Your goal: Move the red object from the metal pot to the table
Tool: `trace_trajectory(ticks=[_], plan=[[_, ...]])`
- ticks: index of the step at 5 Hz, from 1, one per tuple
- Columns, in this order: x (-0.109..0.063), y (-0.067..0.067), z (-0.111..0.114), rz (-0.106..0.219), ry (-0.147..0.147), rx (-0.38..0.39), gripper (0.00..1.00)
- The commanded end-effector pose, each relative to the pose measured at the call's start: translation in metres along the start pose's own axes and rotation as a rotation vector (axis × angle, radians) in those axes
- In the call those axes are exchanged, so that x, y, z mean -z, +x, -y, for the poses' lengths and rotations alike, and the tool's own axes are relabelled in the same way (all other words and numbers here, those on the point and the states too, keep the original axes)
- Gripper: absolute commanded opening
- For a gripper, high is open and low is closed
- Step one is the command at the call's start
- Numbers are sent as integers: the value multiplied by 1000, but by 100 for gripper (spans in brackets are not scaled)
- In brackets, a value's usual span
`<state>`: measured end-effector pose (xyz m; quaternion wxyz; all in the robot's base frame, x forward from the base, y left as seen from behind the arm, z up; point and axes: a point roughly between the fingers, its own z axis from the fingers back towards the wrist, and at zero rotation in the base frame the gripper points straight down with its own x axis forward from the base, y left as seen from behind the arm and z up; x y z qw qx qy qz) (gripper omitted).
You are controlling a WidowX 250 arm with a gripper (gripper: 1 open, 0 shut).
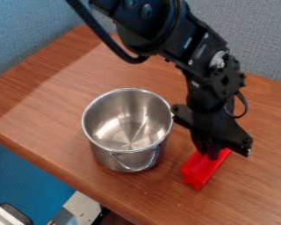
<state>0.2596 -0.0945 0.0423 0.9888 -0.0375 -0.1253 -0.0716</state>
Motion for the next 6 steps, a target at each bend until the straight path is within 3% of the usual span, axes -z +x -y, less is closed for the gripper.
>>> trace_trajectory(ticks=[1,6], plan=[[13,-30,-10,-103,30,-9,0],[23,-68,-22,-189,77,9,0]])
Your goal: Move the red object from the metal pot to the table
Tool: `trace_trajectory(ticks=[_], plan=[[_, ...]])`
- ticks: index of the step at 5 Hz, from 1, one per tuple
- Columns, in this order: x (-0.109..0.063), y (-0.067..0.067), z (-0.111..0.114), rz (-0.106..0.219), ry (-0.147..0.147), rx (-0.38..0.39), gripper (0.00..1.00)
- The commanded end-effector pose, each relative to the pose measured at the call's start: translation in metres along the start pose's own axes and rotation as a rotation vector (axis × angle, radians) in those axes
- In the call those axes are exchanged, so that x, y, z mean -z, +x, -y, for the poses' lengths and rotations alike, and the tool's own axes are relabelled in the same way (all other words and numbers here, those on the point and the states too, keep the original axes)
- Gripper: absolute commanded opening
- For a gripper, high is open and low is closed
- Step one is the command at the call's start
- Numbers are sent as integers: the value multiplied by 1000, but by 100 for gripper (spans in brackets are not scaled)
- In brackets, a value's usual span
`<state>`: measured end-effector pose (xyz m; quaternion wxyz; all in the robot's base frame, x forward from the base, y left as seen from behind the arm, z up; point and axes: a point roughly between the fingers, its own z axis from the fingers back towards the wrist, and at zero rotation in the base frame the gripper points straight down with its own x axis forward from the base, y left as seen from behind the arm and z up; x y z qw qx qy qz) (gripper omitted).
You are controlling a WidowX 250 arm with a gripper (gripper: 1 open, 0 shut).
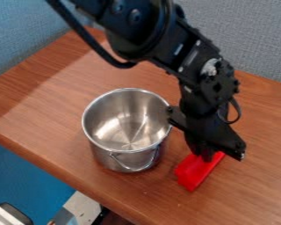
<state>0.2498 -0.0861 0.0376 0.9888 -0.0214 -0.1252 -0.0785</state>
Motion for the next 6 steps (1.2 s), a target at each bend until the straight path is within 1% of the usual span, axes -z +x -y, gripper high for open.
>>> trace_trajectory(ticks=[1,3,4,6], plan=[[24,-62,-15,-204,52,-6,0],[27,-74,-18,-242,63,-5,0],[28,-79,-19,-263,69,-4,100],[27,-89,-22,-307,78,-7,100]])
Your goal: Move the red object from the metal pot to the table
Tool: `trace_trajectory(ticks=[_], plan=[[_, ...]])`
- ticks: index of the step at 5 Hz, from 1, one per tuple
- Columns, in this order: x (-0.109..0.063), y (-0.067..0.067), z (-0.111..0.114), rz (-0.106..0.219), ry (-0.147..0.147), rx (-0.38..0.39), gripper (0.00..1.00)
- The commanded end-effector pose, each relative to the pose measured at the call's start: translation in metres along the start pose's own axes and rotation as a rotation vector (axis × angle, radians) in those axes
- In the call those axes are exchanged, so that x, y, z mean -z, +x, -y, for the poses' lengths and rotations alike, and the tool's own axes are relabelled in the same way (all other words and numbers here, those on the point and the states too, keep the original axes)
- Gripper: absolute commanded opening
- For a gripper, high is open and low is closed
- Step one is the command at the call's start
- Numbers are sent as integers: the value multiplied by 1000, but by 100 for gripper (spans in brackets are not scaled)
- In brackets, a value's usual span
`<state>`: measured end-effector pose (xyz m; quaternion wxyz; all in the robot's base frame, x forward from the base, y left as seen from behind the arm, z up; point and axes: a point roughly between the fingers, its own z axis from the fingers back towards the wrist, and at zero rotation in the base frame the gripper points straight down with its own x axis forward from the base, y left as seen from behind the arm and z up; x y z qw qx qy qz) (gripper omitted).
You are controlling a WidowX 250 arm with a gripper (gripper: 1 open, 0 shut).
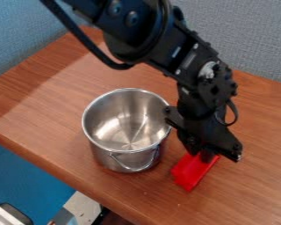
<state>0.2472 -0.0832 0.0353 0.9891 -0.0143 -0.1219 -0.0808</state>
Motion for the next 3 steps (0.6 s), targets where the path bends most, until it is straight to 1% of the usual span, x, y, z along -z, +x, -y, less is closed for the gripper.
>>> trace_trajectory(ticks=[1,3], plan=[[26,-90,-19,-321,68,-13,100],[24,-99,-21,-363,75,-18,100]])
